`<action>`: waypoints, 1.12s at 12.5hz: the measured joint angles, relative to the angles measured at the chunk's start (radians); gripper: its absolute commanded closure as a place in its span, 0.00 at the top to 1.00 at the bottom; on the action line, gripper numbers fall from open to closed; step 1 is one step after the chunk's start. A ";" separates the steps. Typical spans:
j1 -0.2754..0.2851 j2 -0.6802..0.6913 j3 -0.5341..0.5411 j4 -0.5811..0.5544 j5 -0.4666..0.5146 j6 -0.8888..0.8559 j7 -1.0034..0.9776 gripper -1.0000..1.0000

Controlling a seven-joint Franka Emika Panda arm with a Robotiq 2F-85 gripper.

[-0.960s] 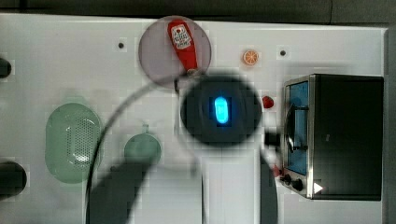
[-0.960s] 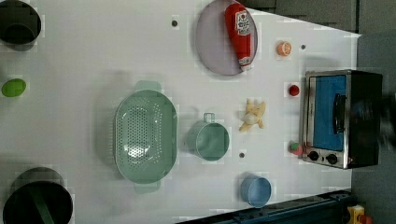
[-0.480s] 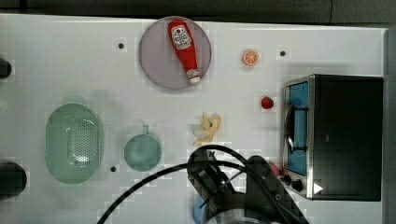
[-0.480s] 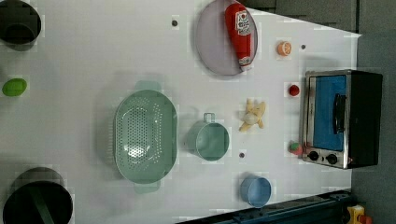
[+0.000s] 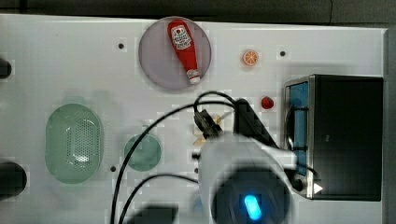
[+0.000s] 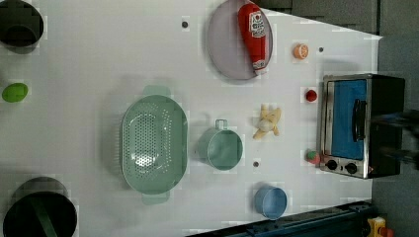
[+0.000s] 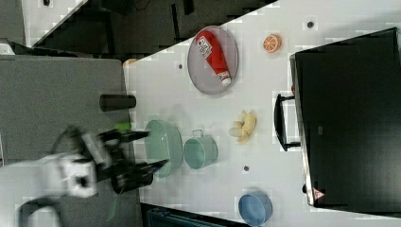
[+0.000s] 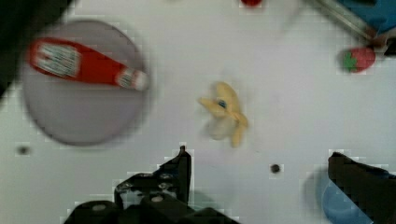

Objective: Pick banana from table and place on oven.

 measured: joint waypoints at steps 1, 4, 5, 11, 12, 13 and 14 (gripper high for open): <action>-0.003 0.065 0.003 -0.047 0.010 0.049 0.002 1.00; -0.005 0.246 0.009 -0.127 -0.010 0.199 0.005 1.00; -0.007 0.297 0.008 -0.150 0.002 0.270 0.006 1.00; -0.015 0.490 -0.020 -0.191 0.013 0.587 0.007 1.00; -0.021 0.529 -0.020 -0.184 0.006 0.639 0.007 1.00; -0.020 0.568 -0.027 -0.180 -0.001 0.674 0.007 1.00; -0.018 0.601 -0.030 -0.180 -0.004 0.686 0.007 1.00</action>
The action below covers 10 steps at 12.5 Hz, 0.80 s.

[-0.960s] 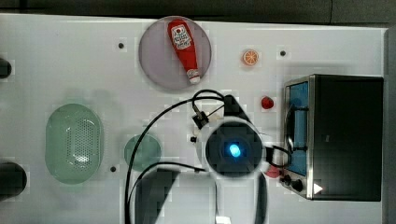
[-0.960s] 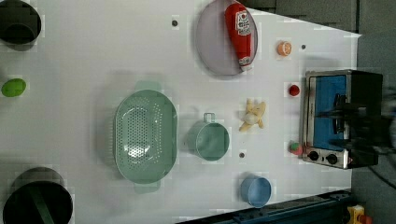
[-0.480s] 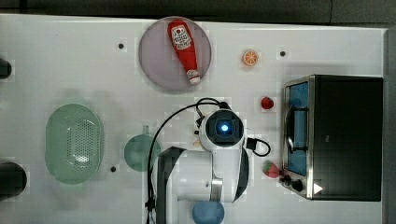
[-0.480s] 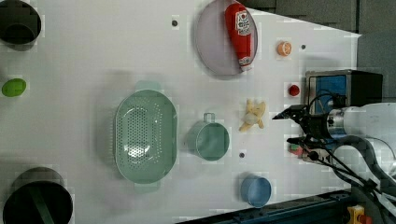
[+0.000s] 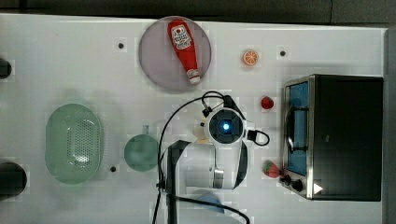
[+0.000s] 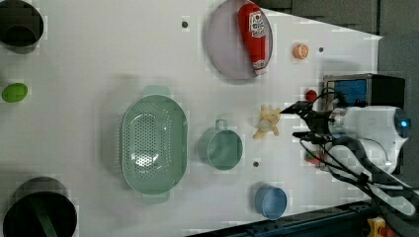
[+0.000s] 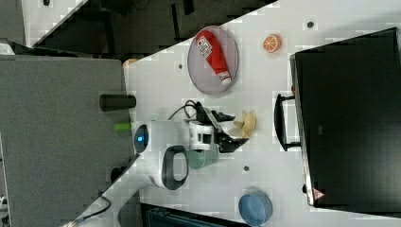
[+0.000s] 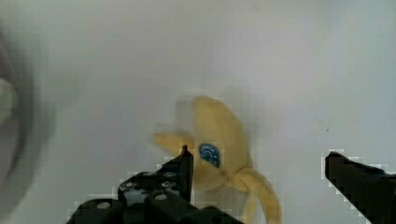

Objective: Pick banana from table and place on oven.

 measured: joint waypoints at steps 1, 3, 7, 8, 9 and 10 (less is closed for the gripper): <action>0.000 0.031 -0.004 -0.004 0.005 0.031 0.000 1.00; -0.005 0.083 -0.007 -0.006 0.009 0.111 -0.001 0.96; -0.002 0.132 0.007 -0.033 -0.007 0.225 0.004 0.48; 0.003 0.132 0.009 -0.027 0.003 0.224 0.004 0.37; 0.006 0.129 0.009 -0.025 0.018 0.237 0.004 0.27; 0.005 0.123 0.010 -0.033 0.019 0.260 0.004 0.26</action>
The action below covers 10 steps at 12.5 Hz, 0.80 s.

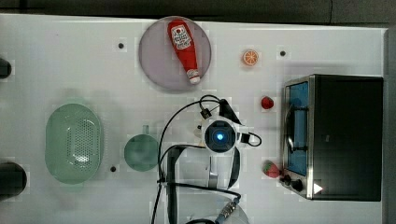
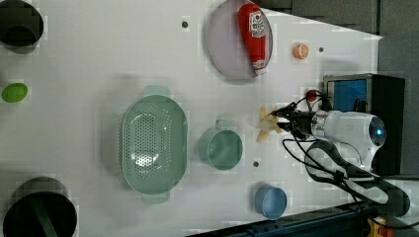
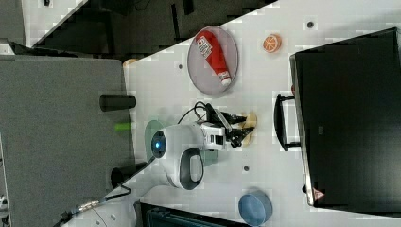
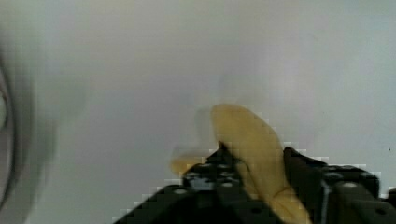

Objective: Pick banana from table and place on oven.

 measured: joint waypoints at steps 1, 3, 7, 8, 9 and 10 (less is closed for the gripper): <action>-0.001 -0.014 -0.001 -0.014 0.001 -0.003 0.001 0.26; -0.001 -0.050 -0.001 -0.021 -0.004 -0.051 0.002 0.26; -0.017 -0.298 0.013 -0.008 -0.034 -0.420 0.002 0.26; -0.024 -0.384 0.020 0.018 -0.033 -0.531 0.002 0.26; -0.026 -0.463 0.024 0.057 -0.022 -0.626 0.002 0.26; -0.017 -0.521 0.020 0.129 -0.017 -0.712 0.002 0.26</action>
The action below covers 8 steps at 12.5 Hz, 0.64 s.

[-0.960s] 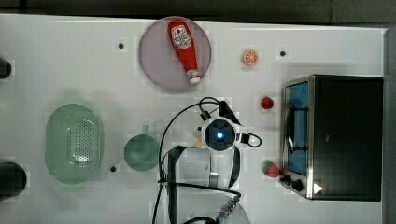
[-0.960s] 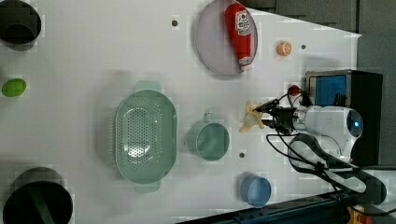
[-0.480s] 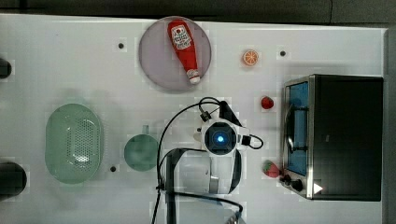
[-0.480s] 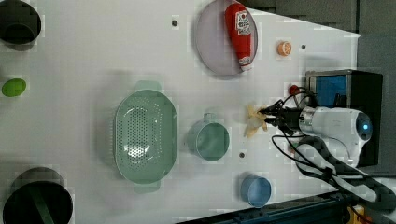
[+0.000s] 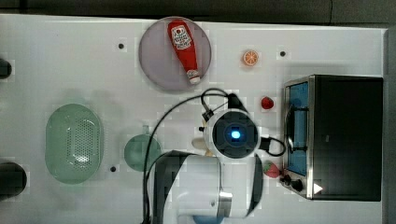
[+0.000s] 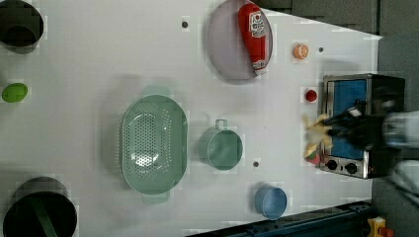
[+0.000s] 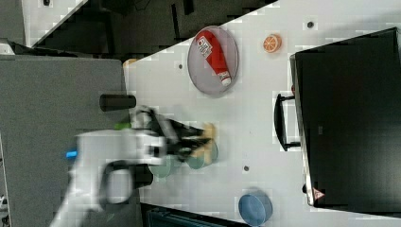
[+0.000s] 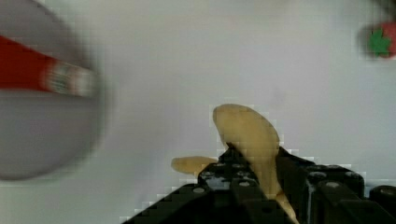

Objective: Pick banana from table and place on oven.

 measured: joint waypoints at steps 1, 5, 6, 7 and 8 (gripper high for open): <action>0.008 -0.045 -0.003 0.082 -0.007 -0.075 0.000 0.26; 0.010 -0.157 -0.009 0.311 0.015 -0.293 -0.001 0.26; 0.005 -0.148 -0.019 0.354 -0.012 -0.317 0.000 0.26; 0.006 -0.129 -0.039 0.388 -0.018 -0.335 -0.003 0.26; 0.019 -0.097 -0.080 0.420 -0.014 -0.351 -0.025 0.26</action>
